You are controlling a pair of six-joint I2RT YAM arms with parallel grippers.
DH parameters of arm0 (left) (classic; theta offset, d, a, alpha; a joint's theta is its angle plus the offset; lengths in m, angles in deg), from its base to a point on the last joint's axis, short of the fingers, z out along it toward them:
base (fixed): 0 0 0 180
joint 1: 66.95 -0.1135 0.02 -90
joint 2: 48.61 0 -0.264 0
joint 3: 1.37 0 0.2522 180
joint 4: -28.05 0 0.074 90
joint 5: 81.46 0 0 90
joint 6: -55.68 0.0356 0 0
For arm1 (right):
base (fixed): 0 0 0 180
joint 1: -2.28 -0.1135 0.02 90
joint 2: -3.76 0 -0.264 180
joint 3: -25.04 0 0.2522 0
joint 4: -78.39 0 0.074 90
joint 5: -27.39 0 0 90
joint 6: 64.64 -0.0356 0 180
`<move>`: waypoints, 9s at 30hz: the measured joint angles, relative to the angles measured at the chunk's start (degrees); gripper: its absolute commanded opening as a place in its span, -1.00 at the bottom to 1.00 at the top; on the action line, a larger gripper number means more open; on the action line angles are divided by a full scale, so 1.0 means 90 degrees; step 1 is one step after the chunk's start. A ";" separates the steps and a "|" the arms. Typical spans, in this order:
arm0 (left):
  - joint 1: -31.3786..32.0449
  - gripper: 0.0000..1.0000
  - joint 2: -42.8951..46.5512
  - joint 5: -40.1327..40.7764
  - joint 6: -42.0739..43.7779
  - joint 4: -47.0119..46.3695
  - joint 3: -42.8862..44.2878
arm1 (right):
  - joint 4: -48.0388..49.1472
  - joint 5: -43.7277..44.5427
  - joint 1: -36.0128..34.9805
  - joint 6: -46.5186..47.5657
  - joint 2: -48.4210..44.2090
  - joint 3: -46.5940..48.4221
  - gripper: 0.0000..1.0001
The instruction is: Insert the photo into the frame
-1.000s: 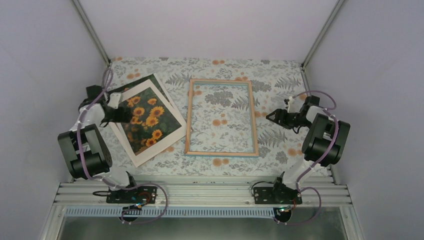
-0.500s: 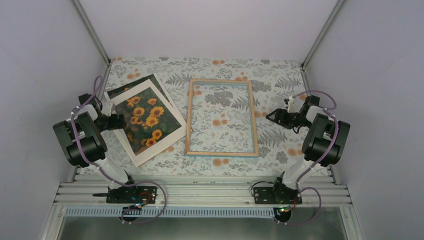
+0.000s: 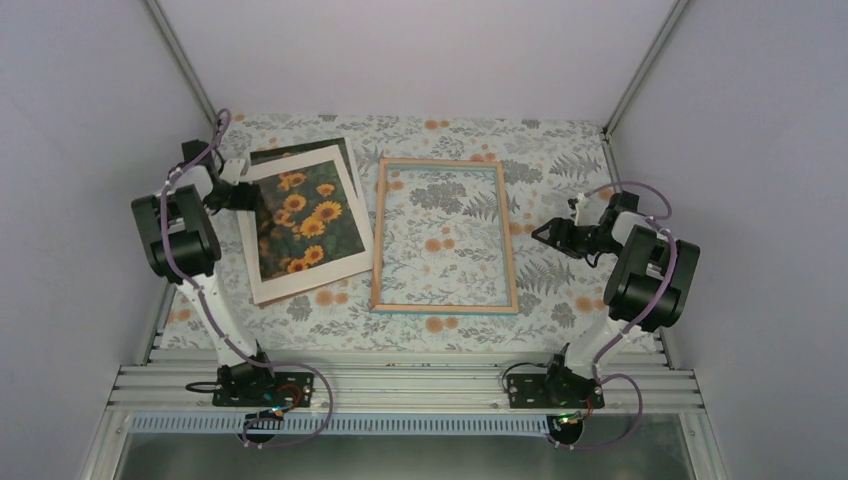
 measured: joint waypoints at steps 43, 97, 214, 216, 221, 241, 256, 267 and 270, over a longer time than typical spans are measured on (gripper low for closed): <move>0.5212 0.92 0.0707 0.2319 0.0039 -0.0831 -0.0891 | 0.0282 0.0100 -0.0039 -0.0165 -0.0243 -0.0170 0.49; 0.4993 0.00 0.0500 -0.0818 -0.1088 -0.1056 -0.1088 | 0.0809 -0.0869 -0.0709 -0.0911 0.0736 -0.0313 0.15; -0.0068 0.65 0.0376 -0.0969 -0.0442 -0.1566 -0.0957 | 0.4828 0.1902 -0.6445 -0.7788 0.4857 0.5792 -0.22; -0.0068 0.65 0.0401 -0.0974 -0.0437 -0.1617 -0.1001 | 0.4923 0.1860 -0.6445 -0.7737 0.4758 0.5790 -0.24; -0.0044 0.65 0.0486 -0.0998 -0.0430 -0.1647 -0.1112 | 0.5158 0.1712 -0.6445 -0.7711 0.4483 0.5790 -0.27; 0.1224 0.66 0.1100 -0.1316 -0.0104 -0.1059 -0.1668 | 0.5270 0.1166 -0.5676 -0.7388 0.2866 0.3614 -0.25; 0.1209 0.73 0.1265 -0.1132 -0.0168 -0.1095 -0.1668 | 0.3478 0.1469 -0.6628 -0.6841 0.2977 0.4558 0.53; 0.1212 0.76 0.1435 -0.0967 -0.0308 -0.1166 -0.1668 | 0.2450 0.1831 -0.7099 -0.6934 0.3798 0.4901 0.62; 0.1212 0.77 0.1481 -0.0916 -0.0316 -0.1166 -0.1668 | 0.2385 0.1987 -0.7036 -0.6948 0.3796 0.4942 0.62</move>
